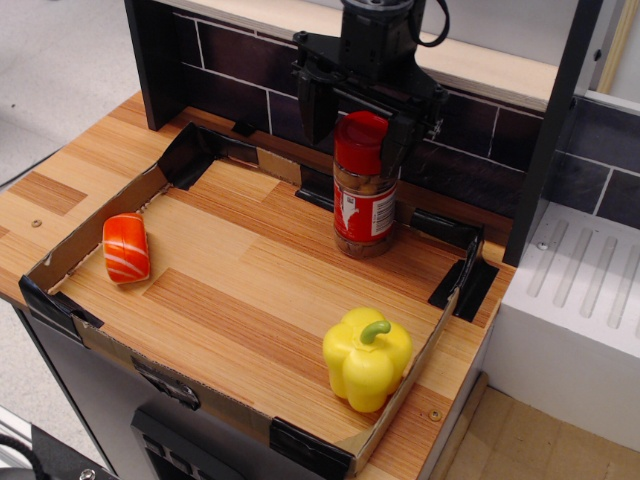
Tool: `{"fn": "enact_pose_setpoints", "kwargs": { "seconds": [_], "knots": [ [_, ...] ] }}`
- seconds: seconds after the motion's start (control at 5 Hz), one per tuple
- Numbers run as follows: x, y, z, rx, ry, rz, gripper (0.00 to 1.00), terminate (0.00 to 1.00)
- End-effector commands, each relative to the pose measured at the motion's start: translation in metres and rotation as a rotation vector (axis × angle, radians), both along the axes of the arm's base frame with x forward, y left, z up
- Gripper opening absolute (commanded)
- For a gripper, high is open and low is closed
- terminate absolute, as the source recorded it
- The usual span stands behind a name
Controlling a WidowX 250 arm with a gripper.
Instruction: Topple basil bottle
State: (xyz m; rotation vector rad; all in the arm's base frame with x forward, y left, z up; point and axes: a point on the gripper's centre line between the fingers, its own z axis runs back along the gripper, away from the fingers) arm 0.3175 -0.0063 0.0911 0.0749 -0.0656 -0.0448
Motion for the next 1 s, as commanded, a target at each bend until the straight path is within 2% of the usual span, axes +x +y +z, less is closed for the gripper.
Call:
{"fn": "enact_pose_setpoints", "kwargs": {
  "seconds": [0.0,0.2,0.6,0.8],
  "knots": [
    [0.0059,0.0030,0.0077,-0.049,-0.121,-0.061,1.00,0.00],
    [0.0084,0.0052,0.0056,-0.080,-0.179,-0.109,1.00,0.00],
    [0.0113,0.0031,0.0057,-0.057,-0.196,-0.042,1.00,0.00],
    [0.0136,0.0008,0.0090,-0.028,-0.195,-0.017,0.00,0.00]
  ]
}}
